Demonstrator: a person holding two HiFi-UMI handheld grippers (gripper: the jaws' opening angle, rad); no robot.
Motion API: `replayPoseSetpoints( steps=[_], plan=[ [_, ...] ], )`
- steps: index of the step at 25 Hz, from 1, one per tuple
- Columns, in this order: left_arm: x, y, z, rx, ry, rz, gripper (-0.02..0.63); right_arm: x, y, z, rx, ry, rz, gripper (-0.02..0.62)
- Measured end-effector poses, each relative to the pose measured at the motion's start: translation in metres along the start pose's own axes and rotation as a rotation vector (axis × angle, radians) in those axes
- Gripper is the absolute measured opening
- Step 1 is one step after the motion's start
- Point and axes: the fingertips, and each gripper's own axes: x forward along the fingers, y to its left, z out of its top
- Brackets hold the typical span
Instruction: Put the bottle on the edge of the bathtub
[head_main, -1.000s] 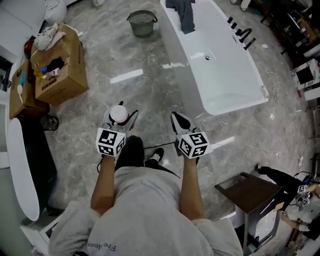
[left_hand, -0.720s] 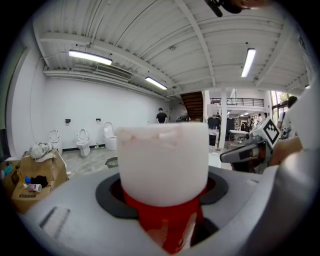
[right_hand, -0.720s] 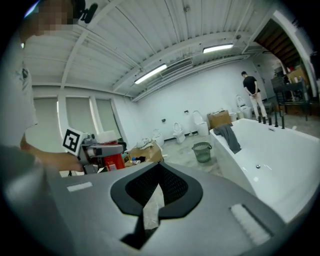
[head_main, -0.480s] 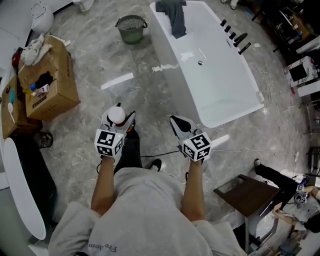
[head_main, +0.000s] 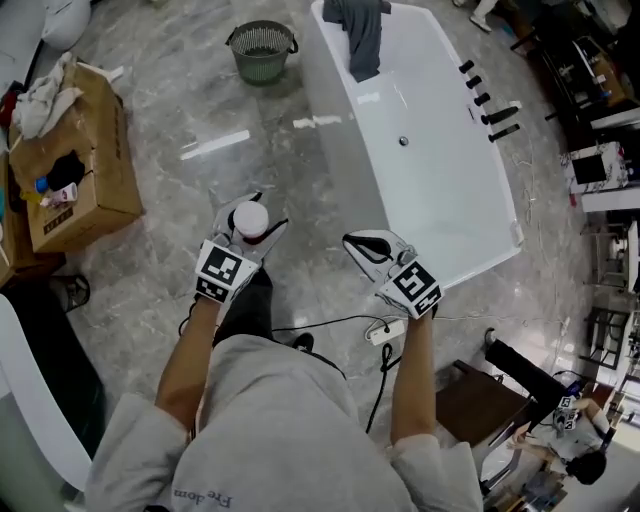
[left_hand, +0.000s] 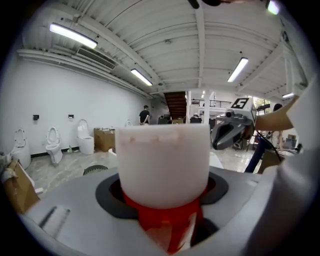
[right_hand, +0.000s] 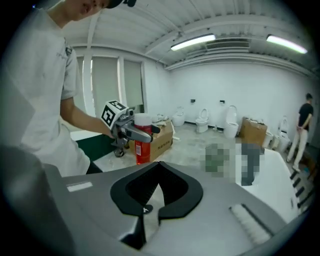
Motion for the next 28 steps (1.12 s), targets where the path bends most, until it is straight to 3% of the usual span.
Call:
replayPoseSetpoints(
  steps=[3, 6, 13, 21, 26, 28],
  plan=[
    [0.019, 0.03, 0.006, 0.011, 0.008, -0.07, 0.334, 0.033, -0.029, 0.031, -0.086, 0.063, 0.04, 0.002],
    [0.037, 0.06, 0.005, 0.022, 0.014, -0.122, 0.334, 0.069, -0.054, 0.062, -0.114, 0.064, 0.058, 0.002],
    [0.073, 0.107, -0.006, 0.043, 0.03, -0.246, 0.334, 0.146, -0.077, 0.111, -0.213, 0.087, 0.146, 0.002],
    [0.125, 0.117, -0.047, 0.078, 0.102, -0.319, 0.334, 0.193, -0.108, 0.104, -0.158, 0.103, 0.226, 0.005],
    [0.162, 0.114, -0.089, 0.07, 0.127, -0.329, 0.334, 0.223, -0.125, 0.049, -0.099, 0.138, 0.286, 0.018],
    [0.176, 0.112, -0.113, 0.044, 0.147, -0.317, 0.333, 0.233, -0.127, 0.026, -0.067, 0.154, 0.321, 0.066]
  ],
)
